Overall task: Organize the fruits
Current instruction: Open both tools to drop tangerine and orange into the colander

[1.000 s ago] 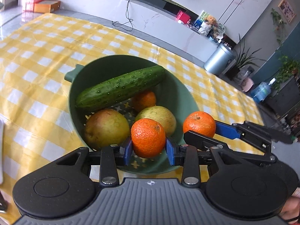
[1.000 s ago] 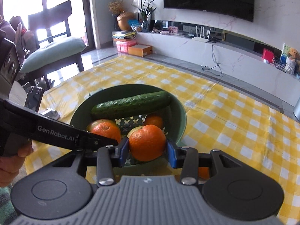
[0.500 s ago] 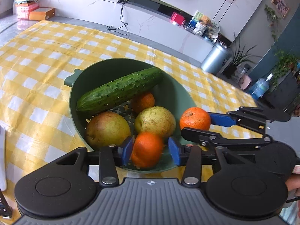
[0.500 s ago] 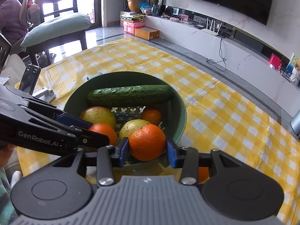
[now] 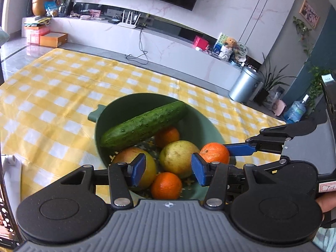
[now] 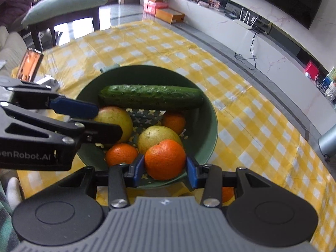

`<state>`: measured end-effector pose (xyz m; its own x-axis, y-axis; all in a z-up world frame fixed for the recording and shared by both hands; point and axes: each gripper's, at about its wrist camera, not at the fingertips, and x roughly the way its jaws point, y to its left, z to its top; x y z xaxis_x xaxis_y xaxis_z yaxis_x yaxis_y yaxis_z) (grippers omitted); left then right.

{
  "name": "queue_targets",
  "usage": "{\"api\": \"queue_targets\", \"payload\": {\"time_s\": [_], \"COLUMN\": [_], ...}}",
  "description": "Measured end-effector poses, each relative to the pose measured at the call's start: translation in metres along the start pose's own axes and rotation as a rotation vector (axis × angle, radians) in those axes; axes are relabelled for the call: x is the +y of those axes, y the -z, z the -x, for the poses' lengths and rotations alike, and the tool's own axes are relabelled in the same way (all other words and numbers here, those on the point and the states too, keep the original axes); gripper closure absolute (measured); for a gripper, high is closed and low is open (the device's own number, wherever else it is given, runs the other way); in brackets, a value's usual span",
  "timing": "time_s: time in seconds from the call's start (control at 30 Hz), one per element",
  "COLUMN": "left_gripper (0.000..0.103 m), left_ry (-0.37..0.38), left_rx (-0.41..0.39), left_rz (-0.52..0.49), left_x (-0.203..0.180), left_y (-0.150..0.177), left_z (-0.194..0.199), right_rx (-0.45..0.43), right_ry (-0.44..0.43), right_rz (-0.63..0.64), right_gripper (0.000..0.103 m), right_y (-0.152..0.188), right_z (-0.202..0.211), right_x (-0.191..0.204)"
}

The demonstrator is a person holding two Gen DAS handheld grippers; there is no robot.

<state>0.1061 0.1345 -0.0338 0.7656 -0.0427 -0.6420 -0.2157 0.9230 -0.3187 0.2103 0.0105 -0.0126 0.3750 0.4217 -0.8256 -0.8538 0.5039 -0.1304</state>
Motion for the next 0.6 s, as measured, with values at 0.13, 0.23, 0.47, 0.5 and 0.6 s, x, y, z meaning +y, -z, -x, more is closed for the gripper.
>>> {"api": "queue_targets", "payload": {"time_s": [0.13, 0.23, 0.47, 0.5, 0.6], "left_gripper": [0.045, 0.045, 0.045, 0.045, 0.045], "left_ry": [0.026, 0.02, 0.017, 0.016, 0.015], "left_rx": [0.002, -0.001, 0.004, 0.004, 0.001], "left_rz": [0.053, 0.063, 0.063, 0.061, 0.062], "left_x": [0.01, 0.013, 0.014, 0.014, 0.013], "left_y": [-0.001, -0.001, 0.0, 0.001, 0.001], "left_z": [0.002, 0.003, 0.002, 0.002, 0.002], "right_rx": [0.044, 0.063, 0.104, 0.106, 0.1], "right_ry": [0.019, -0.007, -0.067, -0.072, -0.08], "right_rz": [0.019, 0.006, -0.038, -0.044, -0.065], "right_gripper": [0.063, 0.063, 0.063, 0.063, 0.061], "right_y": [-0.003, -0.004, -0.006, -0.007, -0.007], "right_z": [-0.008, -0.011, -0.012, -0.012, -0.008], "right_x": [0.002, 0.003, 0.007, 0.007, 0.006]}}
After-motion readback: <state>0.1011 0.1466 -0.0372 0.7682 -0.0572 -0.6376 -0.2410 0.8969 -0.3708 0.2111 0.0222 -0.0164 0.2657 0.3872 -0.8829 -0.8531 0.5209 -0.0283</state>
